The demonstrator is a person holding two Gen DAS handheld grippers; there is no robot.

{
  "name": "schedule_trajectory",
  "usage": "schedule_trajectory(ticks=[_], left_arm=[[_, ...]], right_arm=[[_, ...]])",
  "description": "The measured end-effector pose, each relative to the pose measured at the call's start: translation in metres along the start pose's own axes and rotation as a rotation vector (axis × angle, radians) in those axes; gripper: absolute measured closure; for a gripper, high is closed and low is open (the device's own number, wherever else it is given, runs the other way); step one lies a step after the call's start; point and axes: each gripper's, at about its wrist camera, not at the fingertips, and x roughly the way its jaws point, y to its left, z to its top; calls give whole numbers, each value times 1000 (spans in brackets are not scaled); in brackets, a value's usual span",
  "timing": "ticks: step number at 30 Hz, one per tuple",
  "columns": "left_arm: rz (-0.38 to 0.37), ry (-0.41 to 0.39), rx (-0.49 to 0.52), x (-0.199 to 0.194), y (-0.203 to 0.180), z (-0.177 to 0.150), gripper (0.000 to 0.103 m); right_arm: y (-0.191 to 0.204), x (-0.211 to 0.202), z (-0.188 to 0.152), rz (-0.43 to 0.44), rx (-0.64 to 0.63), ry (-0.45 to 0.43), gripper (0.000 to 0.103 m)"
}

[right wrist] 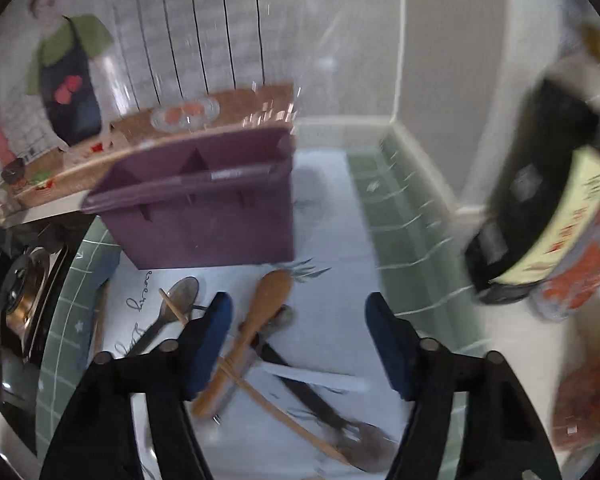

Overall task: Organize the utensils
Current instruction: 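Grasp the blue plastic spoon with the left tool while the right tool grasps the wooden spoon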

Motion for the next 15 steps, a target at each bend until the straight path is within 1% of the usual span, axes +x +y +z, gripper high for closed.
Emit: schedule_trajectory(ticks=[2, 5, 6, 7, 8, 10, 11, 12, 13, 14, 15], left_arm=[[21, 20, 10, 15, 9, 1, 42], [-13, 47, 19, 34, 19, 12, 42], [-17, 37, 22, 37, 21, 16, 42], [-14, 27, 22, 38, 21, 19, 42], [-8, 10, 10, 39, 22, 24, 42], [-2, 9, -8, 40, 24, 28, 42], [8, 13, -17, 39, 24, 28, 42], [17, 14, -21, 38, 22, 27, 42], [27, 16, -18, 37, 21, 24, 42], [31, 23, -17, 37, 18, 19, 42], [23, 42, -19, 38, 15, 13, 42]], right_arm=[[10, 21, 3, -4, 23, 40, 39], [20, 48, 7, -42, 55, 96, 41], [20, 57, 10, -36, 75, 113, 41], [19, 63, 11, -46, 86, 124, 44], [18, 67, 12, -56, 96, 130, 44], [12, 75, 15, -48, 107, 144, 43], [13, 75, 16, -56, 90, 137, 45], [14, 76, 17, -52, 64, 143, 48], [15, 76, 18, -52, 49, 142, 53], [15, 75, 19, -50, 29, 144, 66], [12, 72, 20, -33, 13, 152, 73]])
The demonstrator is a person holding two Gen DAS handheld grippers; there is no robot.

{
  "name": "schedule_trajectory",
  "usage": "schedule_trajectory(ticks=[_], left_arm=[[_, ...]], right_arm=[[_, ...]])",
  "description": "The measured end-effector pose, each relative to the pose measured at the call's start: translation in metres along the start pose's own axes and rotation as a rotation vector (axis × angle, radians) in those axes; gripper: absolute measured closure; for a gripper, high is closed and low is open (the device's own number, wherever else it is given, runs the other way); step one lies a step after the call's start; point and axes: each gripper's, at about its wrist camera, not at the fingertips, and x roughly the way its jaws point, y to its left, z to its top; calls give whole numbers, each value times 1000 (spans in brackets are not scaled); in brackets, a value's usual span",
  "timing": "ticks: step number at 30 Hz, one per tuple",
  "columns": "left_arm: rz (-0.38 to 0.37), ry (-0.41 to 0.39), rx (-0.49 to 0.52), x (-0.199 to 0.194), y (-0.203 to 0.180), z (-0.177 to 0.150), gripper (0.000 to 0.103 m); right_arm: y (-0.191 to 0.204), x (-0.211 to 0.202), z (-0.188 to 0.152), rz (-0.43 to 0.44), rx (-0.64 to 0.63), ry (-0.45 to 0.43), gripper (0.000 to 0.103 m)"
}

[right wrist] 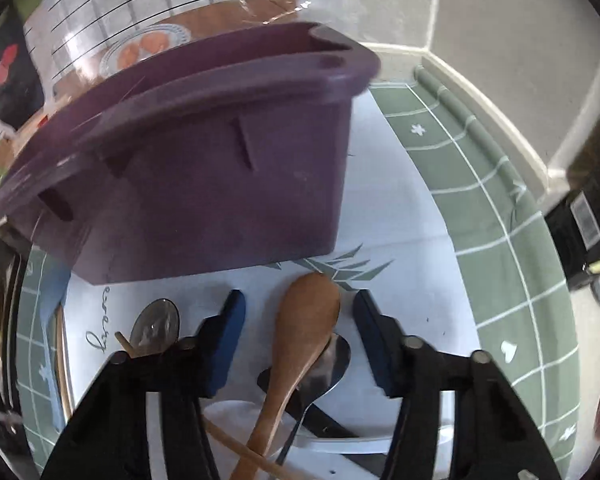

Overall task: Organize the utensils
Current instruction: 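Grasp the blue plastic spoon with the left tool while the right tool grasps the wooden spoon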

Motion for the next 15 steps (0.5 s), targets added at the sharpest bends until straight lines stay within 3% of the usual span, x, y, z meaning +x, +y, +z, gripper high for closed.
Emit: schedule_trajectory(ticks=[4, 10, 15], left_arm=[[-26, 109, 5, 18, -15, -18, 42], [26, 167, 47, 51, -25, -19, 42], [77, 235, 95, 75, -28, -15, 42]], right_arm=[[-16, -19, 0, 68, -25, -1, 72], [-52, -61, -1, 154, 6, -48, 73], [-52, -72, -18, 170, -4, -64, 73]])
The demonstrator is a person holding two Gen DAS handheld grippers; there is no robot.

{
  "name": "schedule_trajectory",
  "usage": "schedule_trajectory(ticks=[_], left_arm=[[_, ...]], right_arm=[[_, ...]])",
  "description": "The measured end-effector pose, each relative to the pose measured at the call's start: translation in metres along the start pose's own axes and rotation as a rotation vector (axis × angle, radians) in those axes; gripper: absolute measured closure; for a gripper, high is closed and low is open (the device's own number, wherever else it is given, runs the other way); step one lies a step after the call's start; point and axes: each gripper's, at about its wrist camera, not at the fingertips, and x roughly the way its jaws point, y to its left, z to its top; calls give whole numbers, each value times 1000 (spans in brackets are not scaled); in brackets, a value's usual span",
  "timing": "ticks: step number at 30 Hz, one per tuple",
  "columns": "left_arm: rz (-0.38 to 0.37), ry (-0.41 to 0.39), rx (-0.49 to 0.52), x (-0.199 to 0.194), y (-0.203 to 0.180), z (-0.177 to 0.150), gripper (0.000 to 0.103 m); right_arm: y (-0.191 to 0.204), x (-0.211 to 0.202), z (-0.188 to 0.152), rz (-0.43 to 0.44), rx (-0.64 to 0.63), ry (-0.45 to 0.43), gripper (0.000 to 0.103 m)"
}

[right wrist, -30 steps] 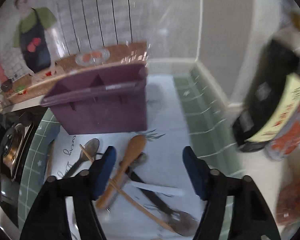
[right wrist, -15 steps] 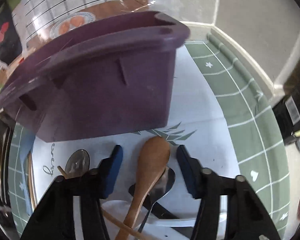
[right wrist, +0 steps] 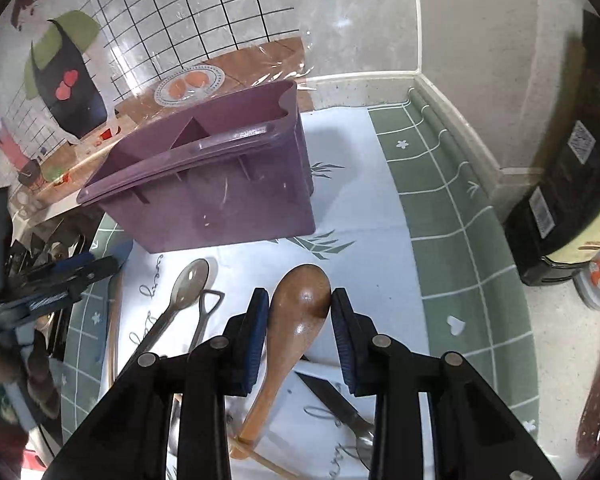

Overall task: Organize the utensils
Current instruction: 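Grasp the blue plastic spoon with the left tool while the right tool grasps the wooden spoon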

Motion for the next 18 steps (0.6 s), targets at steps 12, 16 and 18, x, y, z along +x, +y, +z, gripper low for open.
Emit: schedule_trajectory(ticks=[12, 16, 18], left_arm=[[50, 93, -68, 23, 10, 16, 67], [33, 108, -69, 28, 5, 19, 67], [-8, 112, -66, 28, 2, 20, 67]], right_arm=[[16, 0, -19, 10, -22, -19, 73], [19, 0, -20, 12, -31, -20, 73], [19, 0, -21, 15, -33, -18, 73]])
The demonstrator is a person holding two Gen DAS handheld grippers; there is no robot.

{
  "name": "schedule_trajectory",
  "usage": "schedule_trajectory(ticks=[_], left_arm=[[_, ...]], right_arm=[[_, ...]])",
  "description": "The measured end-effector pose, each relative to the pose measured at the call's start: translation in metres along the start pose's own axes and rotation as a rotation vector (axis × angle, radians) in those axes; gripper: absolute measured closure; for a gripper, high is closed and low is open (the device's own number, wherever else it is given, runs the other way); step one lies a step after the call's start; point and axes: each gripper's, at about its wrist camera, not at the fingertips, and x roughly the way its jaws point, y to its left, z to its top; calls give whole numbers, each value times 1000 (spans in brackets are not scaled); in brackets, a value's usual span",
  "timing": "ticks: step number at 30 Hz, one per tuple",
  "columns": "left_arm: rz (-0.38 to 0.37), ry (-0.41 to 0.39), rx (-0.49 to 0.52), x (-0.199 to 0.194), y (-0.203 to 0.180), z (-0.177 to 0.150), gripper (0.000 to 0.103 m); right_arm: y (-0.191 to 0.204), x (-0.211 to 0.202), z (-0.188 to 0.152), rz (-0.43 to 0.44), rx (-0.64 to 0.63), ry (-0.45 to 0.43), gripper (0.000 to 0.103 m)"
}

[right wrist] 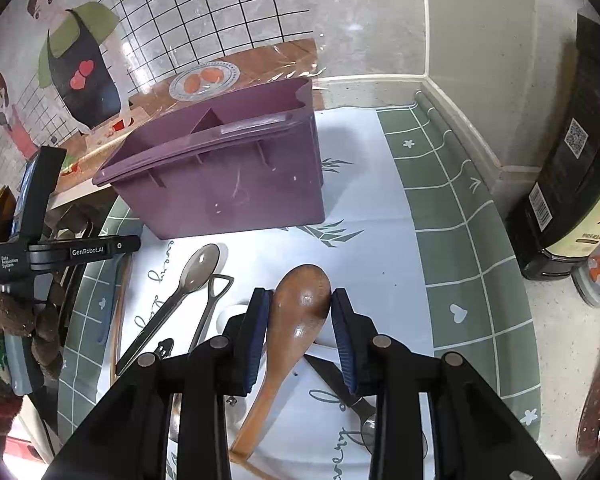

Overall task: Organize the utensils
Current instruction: 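Carry the blue spoon with the left tool into the purple caddy while the right drops the wooden spoon in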

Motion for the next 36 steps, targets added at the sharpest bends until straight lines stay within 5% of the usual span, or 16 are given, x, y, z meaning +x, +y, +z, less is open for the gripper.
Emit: schedule_trajectory(ticks=[11, 20, 27, 29, 36], left_arm=[[-143, -124, 51, -31, -14, -32, 68], [-230, -379, 83, -126, -33, -88, 68], [-222, -489, 110, -168, -46, -96, 68], [-211, -505, 114, -176, -48, -100, 68], [-209, -529, 112, -191, -52, -107, 68]], right_arm=[[2, 1, 2, 12, -22, -15, 73], [4, -33, 2, 36, -59, -114, 75], [11, -62, 4, 50, -84, -183, 80], [13, -65, 5, 56, -95, -190, 94], [16, -74, 4, 91, -112, -187, 95]])
